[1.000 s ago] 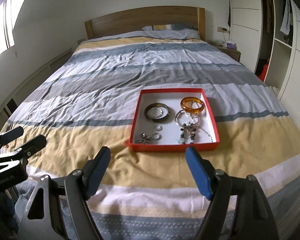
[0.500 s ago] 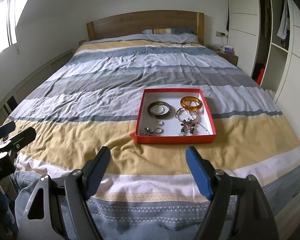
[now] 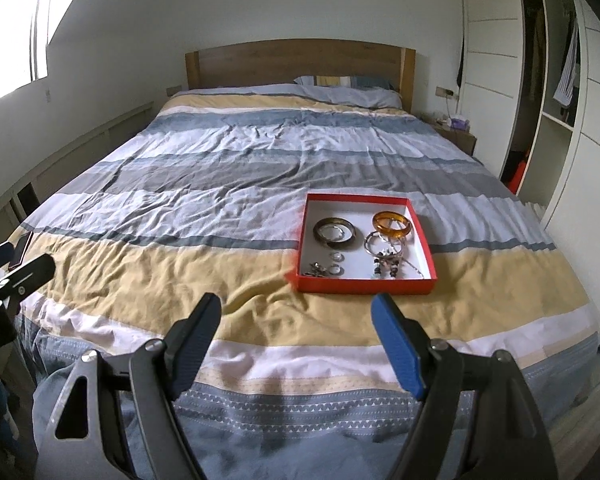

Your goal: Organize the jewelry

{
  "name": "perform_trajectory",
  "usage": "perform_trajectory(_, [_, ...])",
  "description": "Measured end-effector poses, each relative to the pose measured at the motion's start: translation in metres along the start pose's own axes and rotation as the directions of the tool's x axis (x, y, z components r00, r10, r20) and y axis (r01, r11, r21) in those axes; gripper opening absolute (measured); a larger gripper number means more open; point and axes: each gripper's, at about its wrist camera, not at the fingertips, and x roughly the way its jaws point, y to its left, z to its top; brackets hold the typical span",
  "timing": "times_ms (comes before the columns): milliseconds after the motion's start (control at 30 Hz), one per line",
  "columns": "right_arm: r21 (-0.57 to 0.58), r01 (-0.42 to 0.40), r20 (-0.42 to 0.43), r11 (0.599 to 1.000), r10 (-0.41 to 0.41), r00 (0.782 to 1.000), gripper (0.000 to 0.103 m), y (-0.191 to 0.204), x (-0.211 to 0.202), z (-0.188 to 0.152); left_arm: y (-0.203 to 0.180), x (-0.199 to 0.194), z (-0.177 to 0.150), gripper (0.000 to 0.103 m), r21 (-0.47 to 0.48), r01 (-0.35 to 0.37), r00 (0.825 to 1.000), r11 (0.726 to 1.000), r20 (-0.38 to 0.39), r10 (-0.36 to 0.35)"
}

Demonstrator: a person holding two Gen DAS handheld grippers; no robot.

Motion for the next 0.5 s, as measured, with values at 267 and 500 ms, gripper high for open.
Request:
perform_trajectory(267, [0.008, 0.041, 0.005, 0.999, -0.041, 0.999, 0.076, 0.003, 0.000, -0.008, 0.019, -0.014, -0.012, 0.100, -0.004, -0.022, 0.999, 1.000, 0.040, 0.023])
perform_trajectory(500, [0.021, 0.068, -0.024, 0.997, -0.068, 0.997, 0.076, -0.005, 0.010, -0.020, 0.026, -0.013, -0.013, 0.102, -0.008, -0.035, 0.998, 0.999, 0.055, 0.035])
